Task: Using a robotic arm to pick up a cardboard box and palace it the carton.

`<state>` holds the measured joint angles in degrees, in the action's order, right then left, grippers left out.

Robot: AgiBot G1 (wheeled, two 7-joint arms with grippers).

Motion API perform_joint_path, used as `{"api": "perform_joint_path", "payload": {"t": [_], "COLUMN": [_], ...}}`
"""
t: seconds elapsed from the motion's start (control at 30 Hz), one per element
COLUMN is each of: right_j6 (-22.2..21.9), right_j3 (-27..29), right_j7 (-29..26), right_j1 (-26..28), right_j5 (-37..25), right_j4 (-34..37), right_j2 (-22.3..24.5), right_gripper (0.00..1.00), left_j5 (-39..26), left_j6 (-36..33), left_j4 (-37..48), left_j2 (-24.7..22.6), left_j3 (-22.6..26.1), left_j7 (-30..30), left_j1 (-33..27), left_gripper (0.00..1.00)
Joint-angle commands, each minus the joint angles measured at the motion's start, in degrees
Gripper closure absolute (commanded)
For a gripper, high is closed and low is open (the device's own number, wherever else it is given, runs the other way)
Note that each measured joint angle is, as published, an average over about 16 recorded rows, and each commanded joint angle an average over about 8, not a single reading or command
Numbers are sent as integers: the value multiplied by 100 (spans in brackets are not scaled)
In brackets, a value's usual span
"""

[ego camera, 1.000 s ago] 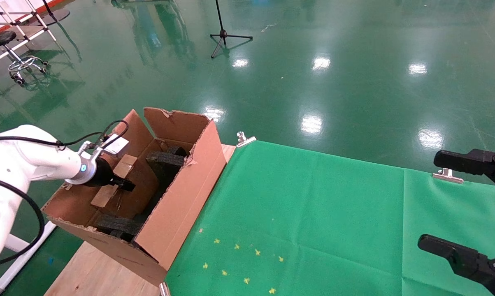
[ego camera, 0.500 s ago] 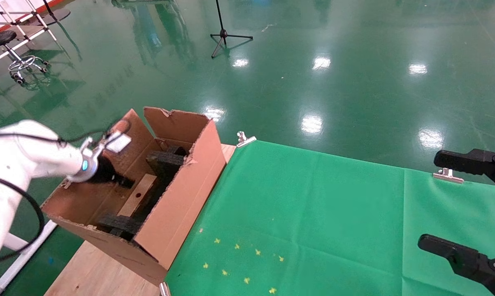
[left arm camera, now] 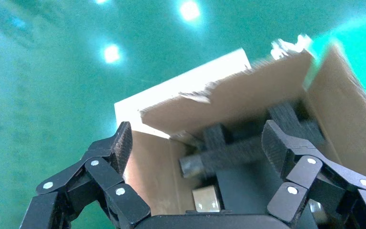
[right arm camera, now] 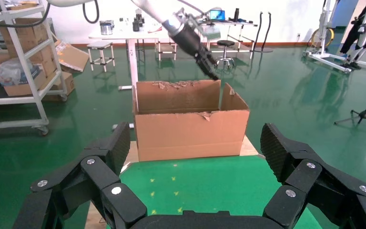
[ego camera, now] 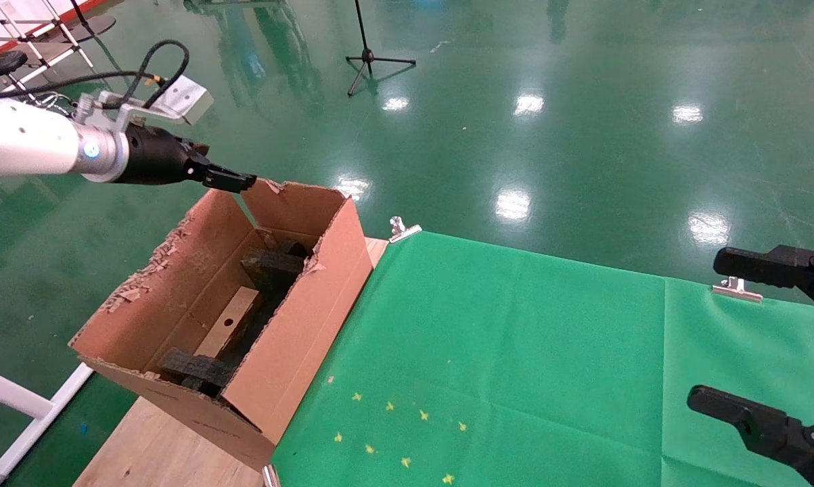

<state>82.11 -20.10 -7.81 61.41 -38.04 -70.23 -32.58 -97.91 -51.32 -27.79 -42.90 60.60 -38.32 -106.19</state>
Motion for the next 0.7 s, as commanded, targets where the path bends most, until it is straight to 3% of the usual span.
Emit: {"api": "perform_joint_path", "payload": {"t": [0.03, 0.2, 0.43, 0.7], "right_j6": [0, -1, -1, -1], "right_j3": [0, 0, 0, 0], "right_j7": [0, 0, 0, 0], "right_j1": [0, -1, -1, -1], "right_j5": [0, 0, 0, 0], "right_j4": [0, 1, 0, 1], "right_j2": [0, 0, 0, 0], "right_gripper": [0, 0, 0, 0], "left_j5": [20, -42, -10, 458], "left_j6": [-142, -265, -206, -464], "left_j4": [-439, -772, -581, -883], "left_j2": [185, 292, 226, 263], "left_j3": [-11, 44, 3, -371], "left_j7": [-143, -218, -162, 85], "left_j1": [-39, -68, -24, 350], "left_gripper": [0, 0, 0, 0]}}
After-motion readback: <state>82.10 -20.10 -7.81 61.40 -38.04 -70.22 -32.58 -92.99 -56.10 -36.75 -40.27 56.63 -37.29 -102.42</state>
